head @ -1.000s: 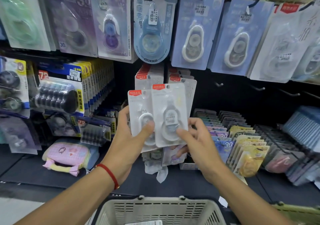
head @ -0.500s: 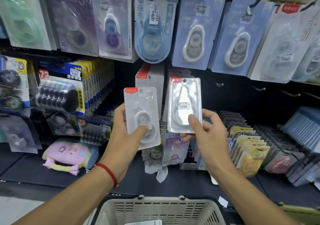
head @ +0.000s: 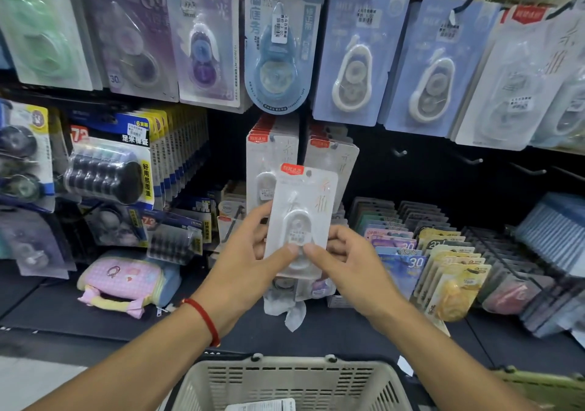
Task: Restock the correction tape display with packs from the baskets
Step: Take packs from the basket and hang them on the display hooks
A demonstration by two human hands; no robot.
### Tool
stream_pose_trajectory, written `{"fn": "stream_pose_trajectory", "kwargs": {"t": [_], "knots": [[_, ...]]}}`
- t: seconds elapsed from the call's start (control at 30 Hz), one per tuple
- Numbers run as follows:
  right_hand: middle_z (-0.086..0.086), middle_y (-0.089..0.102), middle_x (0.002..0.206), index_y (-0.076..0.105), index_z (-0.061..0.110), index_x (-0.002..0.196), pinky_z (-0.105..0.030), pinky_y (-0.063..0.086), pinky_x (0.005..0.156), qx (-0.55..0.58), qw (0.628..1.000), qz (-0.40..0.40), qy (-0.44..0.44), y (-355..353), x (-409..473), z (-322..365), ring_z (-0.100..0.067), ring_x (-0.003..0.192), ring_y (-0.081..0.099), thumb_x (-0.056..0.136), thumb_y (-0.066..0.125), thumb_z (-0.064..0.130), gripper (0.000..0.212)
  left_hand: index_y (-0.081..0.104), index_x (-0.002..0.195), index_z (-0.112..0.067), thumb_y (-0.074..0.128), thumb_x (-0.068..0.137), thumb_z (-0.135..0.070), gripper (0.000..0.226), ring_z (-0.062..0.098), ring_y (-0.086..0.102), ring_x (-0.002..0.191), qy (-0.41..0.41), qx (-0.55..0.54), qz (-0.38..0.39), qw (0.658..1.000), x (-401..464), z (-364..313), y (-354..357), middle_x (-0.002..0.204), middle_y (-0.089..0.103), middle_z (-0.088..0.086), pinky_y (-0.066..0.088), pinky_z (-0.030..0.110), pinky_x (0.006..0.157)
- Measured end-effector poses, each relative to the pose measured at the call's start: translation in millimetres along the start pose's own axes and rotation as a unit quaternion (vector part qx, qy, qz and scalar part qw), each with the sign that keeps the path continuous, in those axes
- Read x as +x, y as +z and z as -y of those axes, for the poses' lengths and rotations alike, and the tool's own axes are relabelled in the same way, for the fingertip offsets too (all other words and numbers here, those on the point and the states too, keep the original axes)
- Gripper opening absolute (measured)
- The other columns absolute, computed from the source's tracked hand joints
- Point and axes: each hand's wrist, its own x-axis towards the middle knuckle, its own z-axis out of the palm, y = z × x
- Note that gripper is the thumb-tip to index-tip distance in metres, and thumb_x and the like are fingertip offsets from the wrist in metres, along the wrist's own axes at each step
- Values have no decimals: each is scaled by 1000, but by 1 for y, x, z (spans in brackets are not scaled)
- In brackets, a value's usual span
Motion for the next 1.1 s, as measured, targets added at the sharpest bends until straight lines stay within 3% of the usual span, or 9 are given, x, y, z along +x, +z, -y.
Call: {"fn": "stream_pose_trajectory", "kwargs": {"t": [0.17,0.37,0.47,0.57,0.67,0.77,0.9,1.0,1.1], "knots": [[-3,80,102,64,13,119,-27,60,62,108,988,-105,-26,-1,5,8,-16,85,77,102,68,22,20,55,144,-35,69,95,7,66,12,67,126,-14,-14,23,1000,0,-5,4,135,69,-16,58,43,104],[-3,80,109,67,15,128,-27,60,63,117,983,-127,-56,-7,11,18,-21,91,78,101,68,24,28,49,148,-35,66,95,12,73,-13,55,128,-17,-3,44,999,-2,-15,13,128,62,-43,51,6,88],[-4,81,105,69,13,128,-26,58,55,124,980,-143,-55,-9,12,20,-20,77,77,101,68,26,30,49,148,-39,67,94,11,76,-6,52,137,-22,-6,49,999,-2,-16,15,134,60,-41,52,14,98],[-6,81,97,70,12,126,-30,58,49,110,981,-146,-67,-12,12,22,-26,55,68,99,69,29,32,49,153,-36,73,88,6,80,4,47,145,-27,-22,50,998,-2,-17,15,148,56,-30,46,40,118],[-6,82,96,70,13,127,-38,62,52,94,982,-143,-76,-16,13,24,-37,60,73,97,71,33,37,48,155,-33,71,77,-8,85,5,48,145,-29,-29,50,998,-2,-20,15,152,54,-25,43,47,120],[-4,82,97,71,13,128,-36,64,57,74,984,-140,-84,-18,16,23,-28,72,78,97,71,32,37,45,157,-34,71,77,-11,87,3,45,147,-34,-18,61,997,2,-20,16,157,49,-23,42,46,121],[7,76,105,59,19,145,-45,64,81,-106,983,-144,-41,-23,22,10,-13,89,76,103,60,48,51,39,159,-39,69,93,-4,81,-7,36,145,-15,106,36,994,11,-9,9,159,43,-23,34,36,126],[1,55,141,43,18,156,-45,50,105,-385,898,-192,-90,-30,22,-6,-19,127,57,106,53,42,56,38,161,-32,67,92,-8,78,0,21,153,73,328,-16,942,20,1,-6,169,29,-15,23,28,126],[-8,43,159,50,14,153,-46,43,117,-478,830,-127,-256,-28,29,-11,-27,146,43,103,62,23,52,43,156,-18,67,87,-3,75,20,13,161,152,440,-38,884,32,7,-14,173,20,-1,23,32,125]]}}
